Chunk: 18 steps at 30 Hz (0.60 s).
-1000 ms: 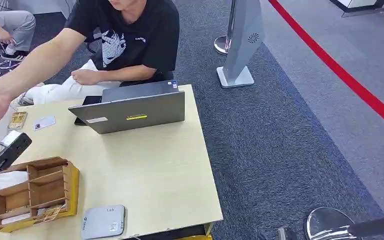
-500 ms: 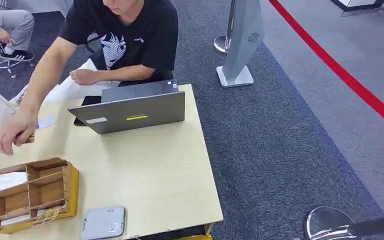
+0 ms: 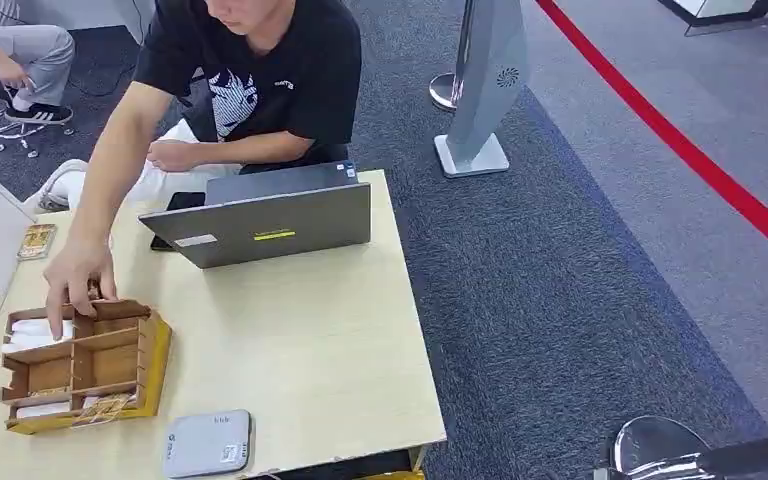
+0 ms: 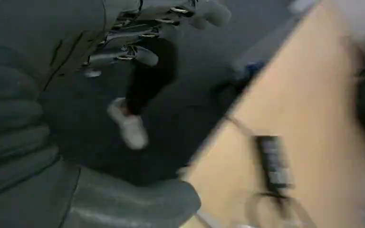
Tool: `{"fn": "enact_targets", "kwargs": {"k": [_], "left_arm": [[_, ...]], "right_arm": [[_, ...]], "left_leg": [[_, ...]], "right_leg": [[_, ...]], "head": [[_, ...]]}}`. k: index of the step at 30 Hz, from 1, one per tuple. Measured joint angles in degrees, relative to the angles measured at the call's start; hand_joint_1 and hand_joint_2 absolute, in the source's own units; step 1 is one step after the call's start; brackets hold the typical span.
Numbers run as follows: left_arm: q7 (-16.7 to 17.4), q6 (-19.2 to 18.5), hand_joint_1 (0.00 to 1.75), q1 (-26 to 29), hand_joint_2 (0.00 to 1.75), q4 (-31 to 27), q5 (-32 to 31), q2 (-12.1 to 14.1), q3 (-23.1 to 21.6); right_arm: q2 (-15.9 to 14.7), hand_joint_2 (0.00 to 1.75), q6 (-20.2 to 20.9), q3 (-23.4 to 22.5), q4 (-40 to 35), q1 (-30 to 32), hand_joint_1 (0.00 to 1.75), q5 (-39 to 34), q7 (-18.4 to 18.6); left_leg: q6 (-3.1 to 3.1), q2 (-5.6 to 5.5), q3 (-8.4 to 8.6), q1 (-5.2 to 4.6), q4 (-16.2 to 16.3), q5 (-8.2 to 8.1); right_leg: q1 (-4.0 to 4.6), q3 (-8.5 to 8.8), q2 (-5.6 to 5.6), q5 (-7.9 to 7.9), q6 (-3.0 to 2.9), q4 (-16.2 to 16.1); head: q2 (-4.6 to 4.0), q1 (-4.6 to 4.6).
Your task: Pass the card to the sensor for recognition and then transmit it.
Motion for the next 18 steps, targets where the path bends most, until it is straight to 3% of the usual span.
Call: {"fn": "enact_targets", "kwargs": {"k": [2, 3, 4, 6, 10, 11, 12, 13, 15, 18], "left_arm": [[1.6, -0.2, 0.52, -0.9, 1.75, 8.0, -2.0, -0.5, 1.6], [1.6, -0.3, 1.75, -1.3, 1.75, 11.7, -2.6, -0.8, 2.4], [1.6, -0.3, 1.75, -1.6, 1.75, 14.4, -3.0, -1.0, 2.9], [2.4, -0.8, 1.75, -2.1, 1.75, 17.9, -3.3, -1.2, 3.8], [12.7, -3.5, 1.75, -2.5, 1.75, 25.6, -4.9, -1.3, 4.1], [14.6, -3.9, 1.75, -2.5, 1.75, 27.9, -6.9, -1.5, 4.0], [16.5, -4.7, 1.54, -2.5, 1.75, 30.0, -9.3, -1.5, 3.7], [18.9, -6.0, 0.0, -2.5, 1.75, 32.4, -11.6, -1.7, 3.3], [22.2, -9.2, 0.0, -2.5, 1.75, 36.5, -12.6, -1.9, 2.5], [23.3, -11.5, 0.0, -2.6, 1.75, 41.7, -11.5, -1.4, -0.4]], "right_arm": [[0.0, 1.75, 1.6, -1.2, 1.0, -1.3, 0.0, 1.1, -0.2], [0.0, 1.75, 2.0, -1.7, 1.5, -1.7, 0.0, 1.5, -0.4], [0.0, 1.75, 2.3, -2.1, 1.8, -2.0, 1.75, 1.6, -0.5], [0.0, 1.75, 2.5, -2.6, 2.3, -2.4, 1.75, 1.7, -0.7], [0.0, 1.75, 4.5, -4.0, 3.5, -3.5, 1.75, 3.3, -1.2], [0.0, 1.75, 5.0, -4.4, 3.9, -3.8, 0.82, 3.4, -1.4], [0.0, 1.75, 5.4, -4.7, 4.2, -4.0, 0.0, 3.4, -1.5], [0.0, 1.75, 5.5, -4.9, 4.3, -4.1, 0.0, 3.4, -1.5], [0.0, 1.75, 5.8, -5.1, 4.6, -4.3, 0.0, 3.5, -1.3], [-0.1, 1.75, 5.9, -5.1, 7.0, -5.2, 0.0, 4.4, -1.1]], "left_leg": [[0.0, 0.0, 0.01, 0.0, 0.0, 0.0], [0.0, -0.01, 0.0, 0.01, 0.0, 0.0], [0.01, -0.02, 0.0, 0.01, 0.0, 0.0], [0.01, -0.02, -0.02, -0.02, 0.0, 0.0], [0.07, 0.01, 0.02, -0.08, 0.0, -0.04], [0.07, 0.01, 0.03, -0.09, 0.0, -0.04], [0.07, 0.01, 0.04, -0.08, 0.1, -0.04], [0.08, 0.0, 0.03, -0.08, 0.1, -0.05], [0.1, -0.01, 0.03, -0.09, 0.1, -0.07], [0.1, 0.0, 0.03, -0.04, 0.1, -0.07]], "right_leg": [[0.0, 0.03, 0.0, 0.01, 0.01, 0.0], [0.0, 0.05, -0.02, 0.01, 0.01, 0.0], [0.0, 0.07, -0.03, 0.01, 0.02, 0.0], [-0.02, 0.15, -0.03, 0.03, 0.04, 0.0], [-0.07, 0.13, 0.02, 0.03, 0.05, 0.0], [-0.08, 0.12, 0.03, 0.03, 0.05, 0.0], [-0.08, 0.12, 0.02, 0.03, 0.05, 0.0], [-0.07, 0.08, 0.0, 0.02, 0.06, 0.0], [-0.08, 0.09, -0.02, 0.02, 0.06, 0.0], [-0.04, 0.08, -0.01, 0.02, 0.06, 0.0]], "head": [[0.0, 0.02], [-0.02, 0.02], [-0.02, 0.13], [0.0, 0.18], [0.0, 0.13], [-0.02, 0.09], [0.0, 0.13], [0.0, 0.13], [0.0, 0.13], [0.0, 0.2]]}}
